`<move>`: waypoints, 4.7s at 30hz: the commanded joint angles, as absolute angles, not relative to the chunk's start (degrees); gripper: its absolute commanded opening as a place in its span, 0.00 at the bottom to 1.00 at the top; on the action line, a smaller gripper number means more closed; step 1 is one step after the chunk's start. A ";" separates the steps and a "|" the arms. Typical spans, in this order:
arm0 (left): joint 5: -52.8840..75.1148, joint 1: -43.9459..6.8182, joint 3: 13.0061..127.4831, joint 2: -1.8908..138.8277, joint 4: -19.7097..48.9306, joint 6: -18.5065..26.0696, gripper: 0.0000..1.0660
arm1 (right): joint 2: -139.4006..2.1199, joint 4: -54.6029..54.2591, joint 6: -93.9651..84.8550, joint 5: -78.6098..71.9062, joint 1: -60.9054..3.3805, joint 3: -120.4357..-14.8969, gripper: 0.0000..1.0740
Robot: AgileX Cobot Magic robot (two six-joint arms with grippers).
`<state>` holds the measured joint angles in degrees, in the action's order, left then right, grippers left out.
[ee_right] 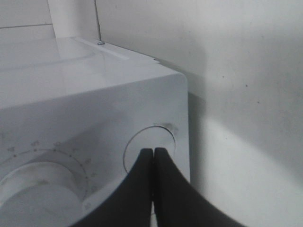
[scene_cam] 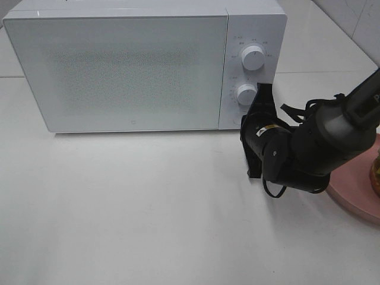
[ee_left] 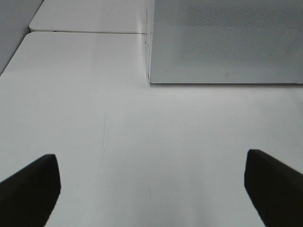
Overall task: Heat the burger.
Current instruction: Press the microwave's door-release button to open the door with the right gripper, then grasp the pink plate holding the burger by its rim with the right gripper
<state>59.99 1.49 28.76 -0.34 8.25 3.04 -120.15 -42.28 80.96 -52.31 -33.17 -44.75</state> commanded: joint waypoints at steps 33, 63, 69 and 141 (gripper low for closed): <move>59.42 1.66 28.65 -1.72 8.25 3.09 0.92 | -123.36 -40.34 81.13 -52.25 -31.40 -51.85 0.00; 59.42 1.66 28.65 -1.72 8.31 3.09 0.92 | -126.91 -43.14 76.55 -65.32 -30.08 -59.19 0.00; 59.42 1.66 28.65 -1.72 8.31 3.09 0.92 | -126.91 -43.14 76.55 -63.94 -30.08 -59.19 0.00; 59.42 1.66 28.65 -1.72 8.31 3.09 0.92 | -96.60 -34.03 20.63 -15.36 -30.31 -39.65 0.01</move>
